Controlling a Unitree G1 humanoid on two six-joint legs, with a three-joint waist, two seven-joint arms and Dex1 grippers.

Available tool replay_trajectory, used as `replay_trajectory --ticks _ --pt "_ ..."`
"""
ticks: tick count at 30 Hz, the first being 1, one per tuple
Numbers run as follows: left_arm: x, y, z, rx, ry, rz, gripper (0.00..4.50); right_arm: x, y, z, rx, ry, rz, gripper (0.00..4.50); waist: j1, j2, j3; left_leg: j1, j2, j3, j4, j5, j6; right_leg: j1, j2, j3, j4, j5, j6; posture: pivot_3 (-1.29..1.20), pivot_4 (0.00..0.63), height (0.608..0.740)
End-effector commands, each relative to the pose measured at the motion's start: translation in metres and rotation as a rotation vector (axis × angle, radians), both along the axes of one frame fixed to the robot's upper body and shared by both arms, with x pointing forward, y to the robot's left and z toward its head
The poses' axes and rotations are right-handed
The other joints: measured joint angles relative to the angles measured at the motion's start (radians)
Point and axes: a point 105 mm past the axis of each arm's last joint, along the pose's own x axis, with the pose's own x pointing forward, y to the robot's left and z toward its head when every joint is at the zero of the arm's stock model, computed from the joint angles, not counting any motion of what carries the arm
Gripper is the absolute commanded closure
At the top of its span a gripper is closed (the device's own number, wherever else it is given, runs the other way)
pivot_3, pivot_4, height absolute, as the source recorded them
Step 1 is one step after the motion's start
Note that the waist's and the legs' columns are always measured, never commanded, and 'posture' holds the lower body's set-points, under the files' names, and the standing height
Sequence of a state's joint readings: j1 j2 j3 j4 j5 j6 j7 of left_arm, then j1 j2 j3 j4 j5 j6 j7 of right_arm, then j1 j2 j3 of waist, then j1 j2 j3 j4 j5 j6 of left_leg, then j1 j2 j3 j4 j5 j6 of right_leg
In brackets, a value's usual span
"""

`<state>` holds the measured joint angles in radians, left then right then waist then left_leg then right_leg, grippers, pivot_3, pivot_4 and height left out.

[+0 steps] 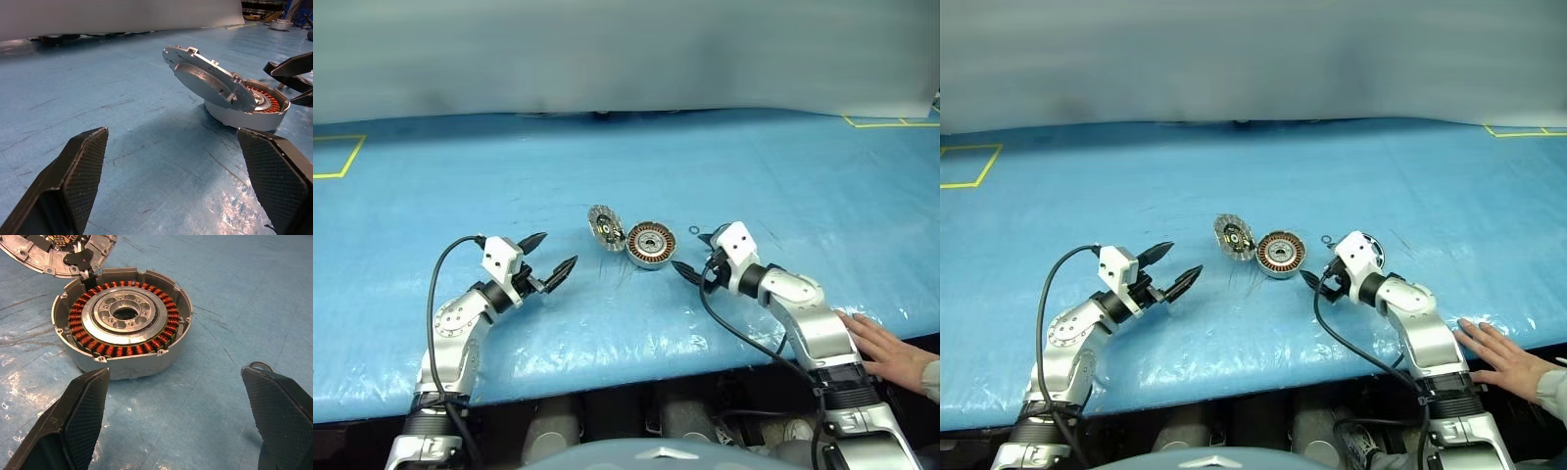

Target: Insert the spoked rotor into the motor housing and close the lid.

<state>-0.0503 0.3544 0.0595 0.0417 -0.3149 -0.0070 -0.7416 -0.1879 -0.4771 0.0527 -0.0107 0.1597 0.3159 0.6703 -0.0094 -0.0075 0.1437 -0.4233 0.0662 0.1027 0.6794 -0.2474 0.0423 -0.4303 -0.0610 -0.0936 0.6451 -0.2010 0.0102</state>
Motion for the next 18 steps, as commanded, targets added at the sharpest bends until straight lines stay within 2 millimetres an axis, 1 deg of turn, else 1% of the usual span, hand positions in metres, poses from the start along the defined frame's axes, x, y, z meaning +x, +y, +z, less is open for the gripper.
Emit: replay_trajectory --ticks 1,9,18 --pt "0.0011 -0.0018 0.0063 -0.012 -0.029 -0.001 0.00 0.0030 -0.0017 0.0111 -0.009 -0.040 0.004 0.02 0.000 0.000 0.000 0.000 0.000 0.000 0.000 0.000 0.000 0.000 0.000 0.000 0.000 0.000 0.000 0.00 0.150 0.740" --pt "0.0015 -0.0046 0.0057 -0.013 -0.024 -0.015 0.00 0.0008 -0.0012 0.0088 -0.002 -0.033 0.000 0.02 0.000 0.000 0.000 0.000 0.000 0.000 0.000 0.000 0.000 0.000 0.000 0.000 0.000 0.000 0.000 0.00 0.150 0.740" --pt "0.0015 -0.0029 0.0075 -0.011 -0.028 -0.012 0.00 0.0025 -0.0006 0.0099 0.002 -0.035 0.002 0.02 0.000 0.000 0.000 0.000 0.000 0.000 0.000 0.000 0.000 0.000 0.000 0.000 0.000 0.000 0.000 0.00 0.150 0.740"
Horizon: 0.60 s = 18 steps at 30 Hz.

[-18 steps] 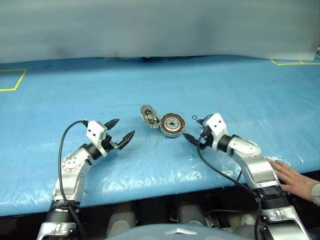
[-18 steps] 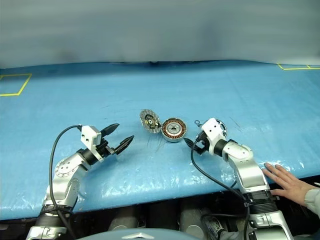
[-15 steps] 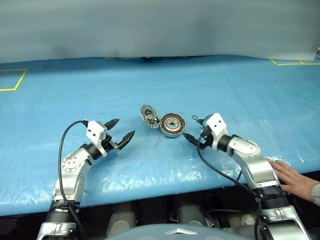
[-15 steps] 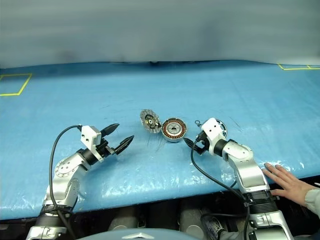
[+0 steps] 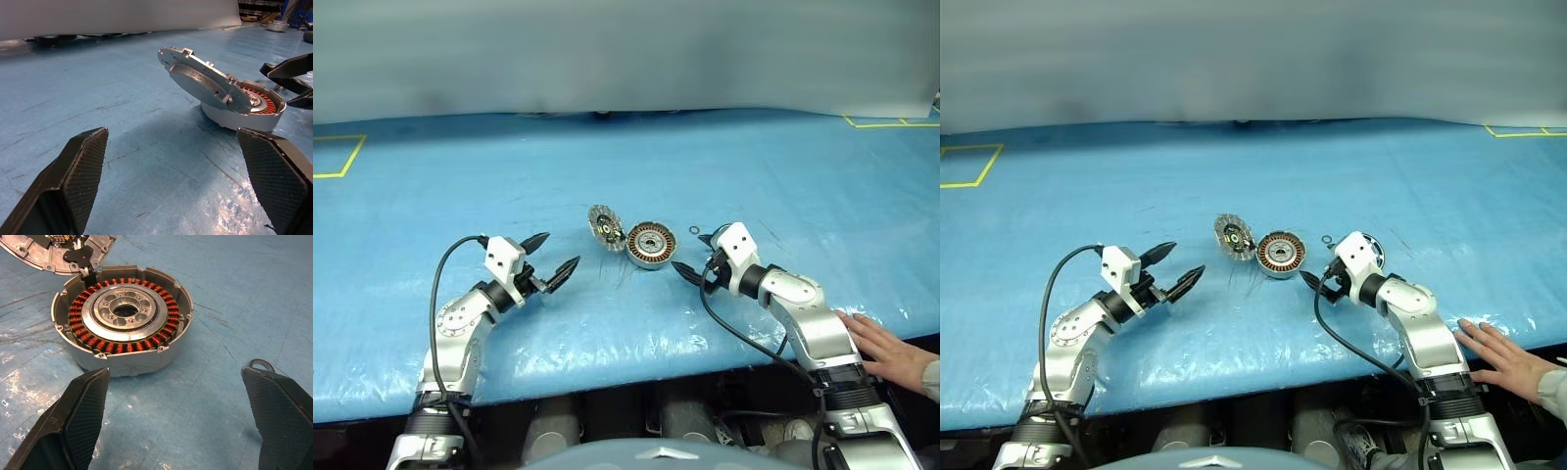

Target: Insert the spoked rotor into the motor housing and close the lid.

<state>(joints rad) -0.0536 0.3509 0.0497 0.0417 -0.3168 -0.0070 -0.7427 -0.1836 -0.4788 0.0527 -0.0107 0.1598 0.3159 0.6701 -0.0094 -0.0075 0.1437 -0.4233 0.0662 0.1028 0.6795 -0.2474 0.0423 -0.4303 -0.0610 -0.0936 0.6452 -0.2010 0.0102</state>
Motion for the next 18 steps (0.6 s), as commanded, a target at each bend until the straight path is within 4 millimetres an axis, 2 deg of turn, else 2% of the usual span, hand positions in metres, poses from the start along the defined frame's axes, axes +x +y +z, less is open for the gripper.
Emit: replay_trajectory --ticks 1,14,18 --pt "0.0016 0.0007 0.0075 -0.006 -0.029 0.000 0.00 0.0033 0.0002 0.0112 0.004 -0.039 0.004 0.02 0.000 0.000 0.000 0.000 0.000 0.000 0.000 0.000 0.000 0.000 0.000 0.000 0.000 0.000 0.000 0.00 0.150 0.740" --pt "0.0018 0.0002 0.0083 -0.012 -0.032 0.001 0.00 0.0043 0.0003 0.0126 -0.001 -0.041 0.011 0.02 0.000 0.000 0.000 0.000 0.000 0.000 0.000 0.000 0.000 0.000 0.000 0.000 0.000 0.000 0.000 0.00 0.150 0.740" --pt "0.0016 0.0017 0.0090 -0.010 -0.035 0.004 0.00 0.0049 0.0007 0.0144 -0.058 -0.047 0.043 0.02 0.000 0.000 0.000 0.000 0.000 0.000 0.000 0.000 0.000 0.000 0.000 0.000 0.000 0.000 0.000 0.00 0.150 0.740"
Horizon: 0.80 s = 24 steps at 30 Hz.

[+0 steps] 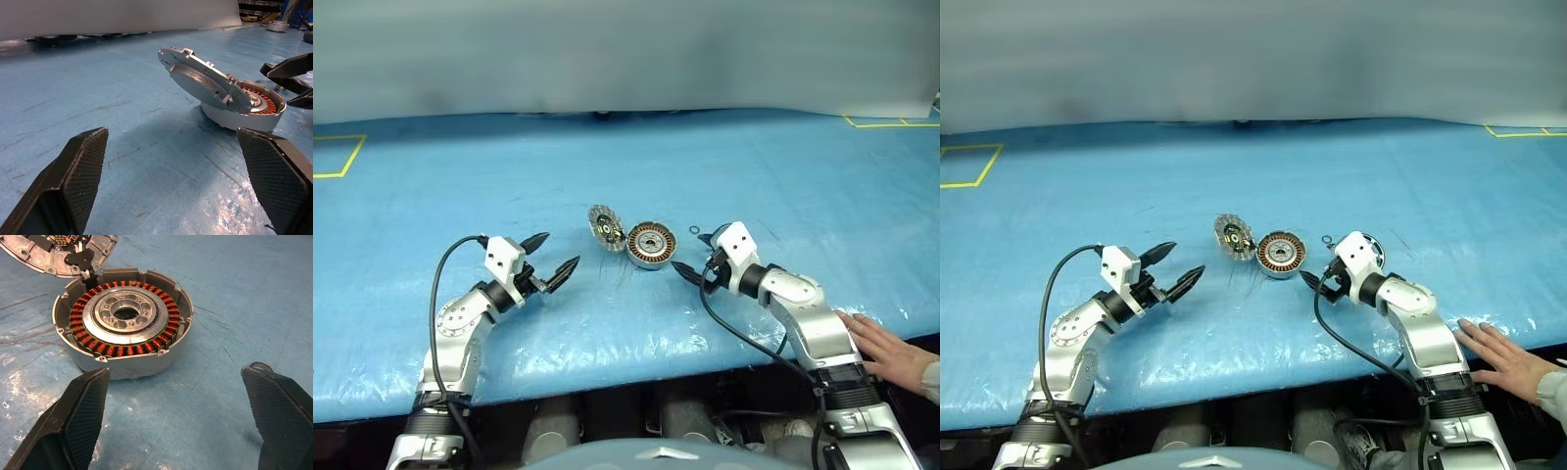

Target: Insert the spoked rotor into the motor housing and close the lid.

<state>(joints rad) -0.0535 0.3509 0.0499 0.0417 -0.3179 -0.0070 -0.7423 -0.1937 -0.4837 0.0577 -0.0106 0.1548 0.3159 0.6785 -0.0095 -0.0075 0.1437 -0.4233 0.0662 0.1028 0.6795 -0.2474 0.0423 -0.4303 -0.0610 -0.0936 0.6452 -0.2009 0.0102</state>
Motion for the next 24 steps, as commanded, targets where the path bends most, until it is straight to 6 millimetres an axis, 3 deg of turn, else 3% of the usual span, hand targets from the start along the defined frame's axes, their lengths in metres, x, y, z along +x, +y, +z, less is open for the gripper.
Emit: replay_trajectory --ticks 1,13,19,24 --pt "0.002 0.002 0.009 -0.008 -0.035 0.004 0.00 0.004 0.000 0.013 -0.074 -0.045 0.046 0.02 0.000 0.000 0.000 0.000 0.000 0.000 0.000 0.000 0.000 0.000 0.000 0.000 0.000 0.000 0.000 0.00 0.150 0.740" --pt "0.002 0.000 0.007 -0.010 -0.032 0.003 0.00 0.008 0.009 0.031 -0.518 -0.062 0.387 0.02 0.000 0.000 0.000 0.000 0.000 0.000 0.000 0.000 0.000 0.000 0.000 0.000 0.000 0.000 0.000 0.00 0.150 0.740" --pt "0.002 -0.003 0.007 -0.005 -0.028 -0.008 0.00 0.020 0.044 0.042 -0.876 -0.185 0.708 0.02 -0.004 0.002 0.001 0.000 0.000 0.001 0.001 0.000 0.000 -0.001 0.000 0.000 0.001 0.000 0.000 0.00 0.150 0.740" --pt "0.003 -0.005 0.008 -0.005 -0.035 -0.014 0.00 0.032 0.052 0.036 -1.087 -0.231 0.829 0.02 0.002 0.002 0.002 -0.001 0.000 0.001 0.001 0.000 0.000 -0.001 0.000 -0.001 0.000 0.000 0.000 0.00 0.150 0.740"
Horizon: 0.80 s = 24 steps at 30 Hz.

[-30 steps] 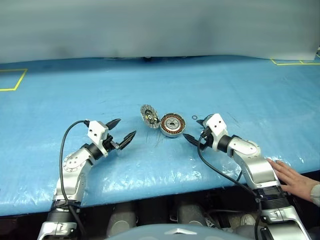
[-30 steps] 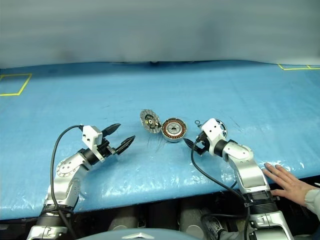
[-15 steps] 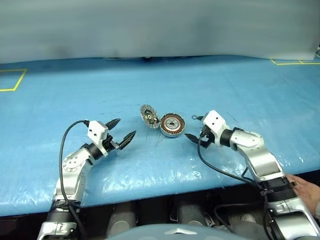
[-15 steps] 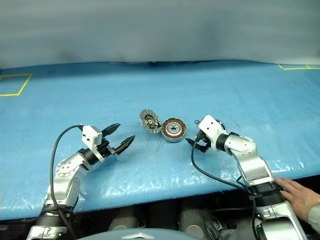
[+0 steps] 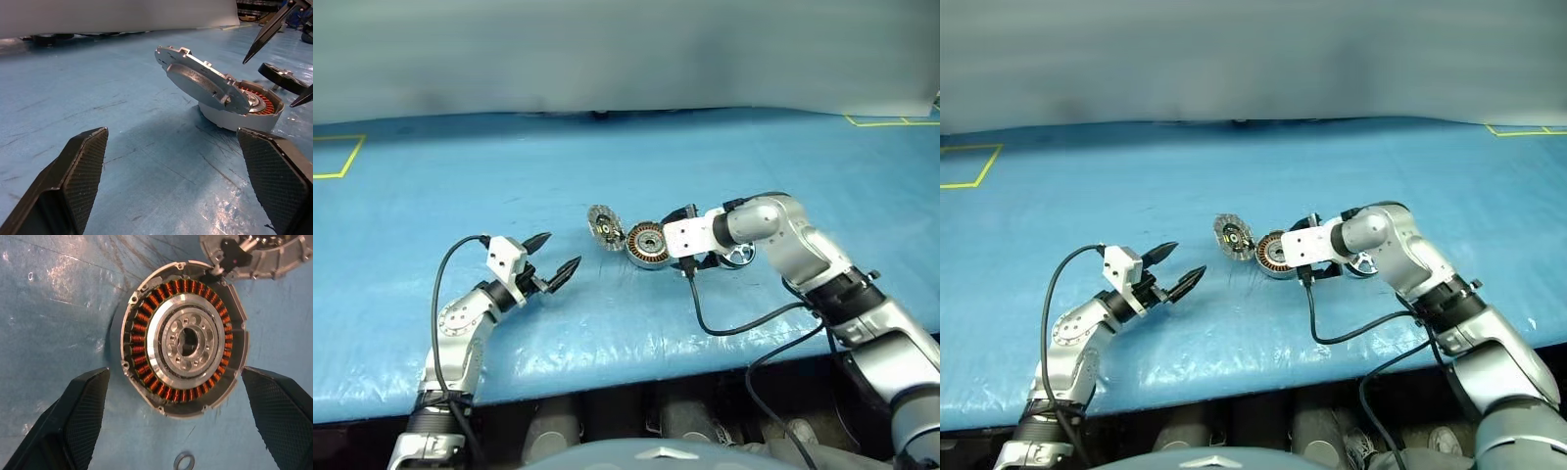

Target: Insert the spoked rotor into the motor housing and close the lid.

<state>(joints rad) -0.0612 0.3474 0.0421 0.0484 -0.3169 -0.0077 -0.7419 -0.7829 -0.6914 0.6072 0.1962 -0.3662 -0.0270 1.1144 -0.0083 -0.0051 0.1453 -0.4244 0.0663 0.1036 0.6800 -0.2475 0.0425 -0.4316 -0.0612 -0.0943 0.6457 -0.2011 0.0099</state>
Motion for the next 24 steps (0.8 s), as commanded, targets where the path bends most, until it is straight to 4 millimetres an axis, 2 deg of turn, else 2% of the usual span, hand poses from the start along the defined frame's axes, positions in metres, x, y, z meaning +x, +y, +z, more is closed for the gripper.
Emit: replay_trajectory --ticks 1,6,13,24 --pt "0.001 -0.003 0.009 -0.004 -0.036 -0.005 0.00 0.006 0.000 0.000 -0.109 -0.039 0.072 0.02 0.000 0.000 0.000 -0.001 0.000 0.000 0.000 0.000 0.000 0.000 0.000 0.000 0.000 0.000 0.000 0.00 0.150 0.740" --pt "-0.002 -0.003 0.007 -0.009 -0.034 0.003 0.00 0.005 0.003 -0.004 -0.190 -0.030 0.147 0.02 -0.003 0.000 0.000 -0.002 -0.001 0.002 0.001 0.001 -0.002 0.000 -0.001 0.001 -0.001 0.004 0.006 0.00 0.150 0.740" --pt "-0.004 -0.001 0.006 -0.009 -0.031 0.016 0.00 -0.004 0.005 -0.011 -0.231 0.005 0.213 0.02 -0.003 0.001 0.000 -0.001 -0.001 0.001 0.001 0.001 -0.002 0.000 0.000 -0.001 0.000 0.003 0.005 0.00 0.150 0.740" --pt "-0.005 -0.002 0.003 -0.015 -0.018 0.019 0.00 -0.002 0.014 0.003 -0.182 -0.042 0.221 0.02 -0.003 0.001 0.000 0.000 -0.001 0.002 0.001 0.001 -0.002 0.000 0.000 -0.001 0.001 0.003 0.005 0.00 0.150 0.740"
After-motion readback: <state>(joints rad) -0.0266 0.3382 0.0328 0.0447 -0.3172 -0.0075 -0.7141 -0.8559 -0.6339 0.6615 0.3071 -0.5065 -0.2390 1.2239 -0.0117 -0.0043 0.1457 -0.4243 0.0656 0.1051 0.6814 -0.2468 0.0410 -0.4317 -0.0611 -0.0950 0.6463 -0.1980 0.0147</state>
